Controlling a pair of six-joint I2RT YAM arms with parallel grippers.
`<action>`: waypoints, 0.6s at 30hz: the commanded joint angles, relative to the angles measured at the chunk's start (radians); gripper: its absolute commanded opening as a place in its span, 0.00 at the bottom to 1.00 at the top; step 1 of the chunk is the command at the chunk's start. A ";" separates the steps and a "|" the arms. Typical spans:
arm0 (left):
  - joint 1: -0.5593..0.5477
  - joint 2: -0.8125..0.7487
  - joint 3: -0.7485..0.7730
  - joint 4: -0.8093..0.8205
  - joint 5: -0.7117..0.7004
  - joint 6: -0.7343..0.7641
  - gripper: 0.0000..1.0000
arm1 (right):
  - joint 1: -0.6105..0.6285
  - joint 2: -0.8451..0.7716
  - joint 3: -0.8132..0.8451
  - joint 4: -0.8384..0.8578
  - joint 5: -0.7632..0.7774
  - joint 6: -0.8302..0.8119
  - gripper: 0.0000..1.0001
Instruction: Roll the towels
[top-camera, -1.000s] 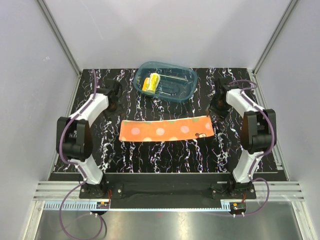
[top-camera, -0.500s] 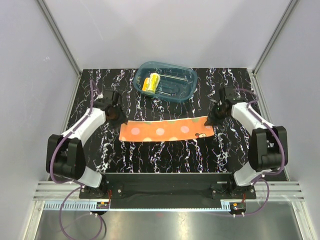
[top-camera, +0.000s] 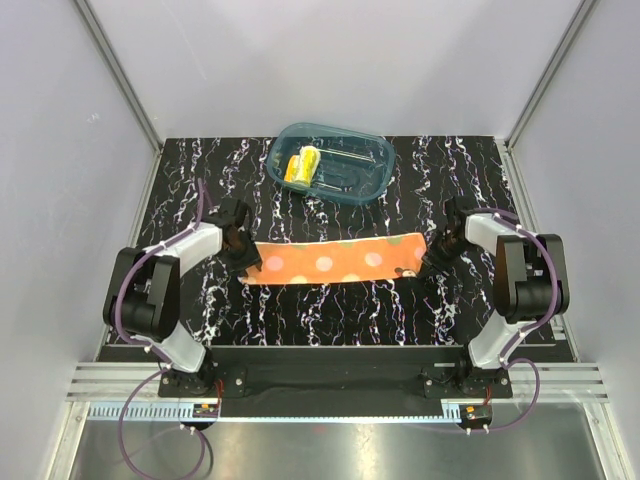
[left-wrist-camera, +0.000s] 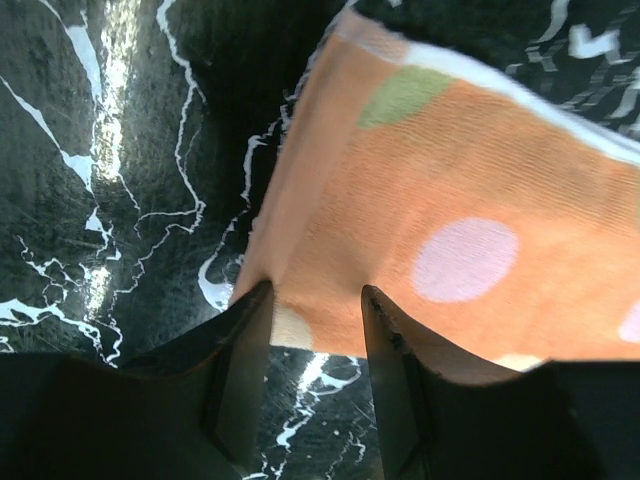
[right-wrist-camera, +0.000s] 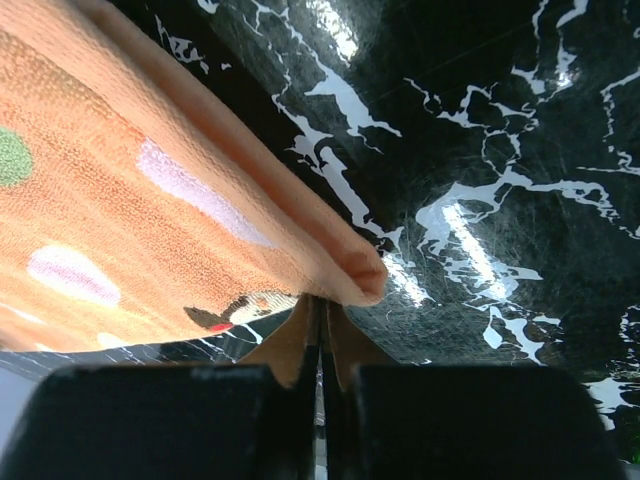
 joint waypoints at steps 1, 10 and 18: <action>0.004 0.030 -0.031 0.049 -0.047 -0.007 0.45 | 0.001 -0.014 -0.005 -0.008 0.062 -0.021 0.03; 0.007 -0.022 -0.025 0.026 -0.108 -0.009 0.44 | 0.001 -0.127 0.010 -0.054 0.064 -0.050 0.47; -0.008 -0.148 0.041 -0.068 -0.174 0.010 0.44 | 0.172 -0.276 0.108 -0.079 -0.002 -0.045 0.54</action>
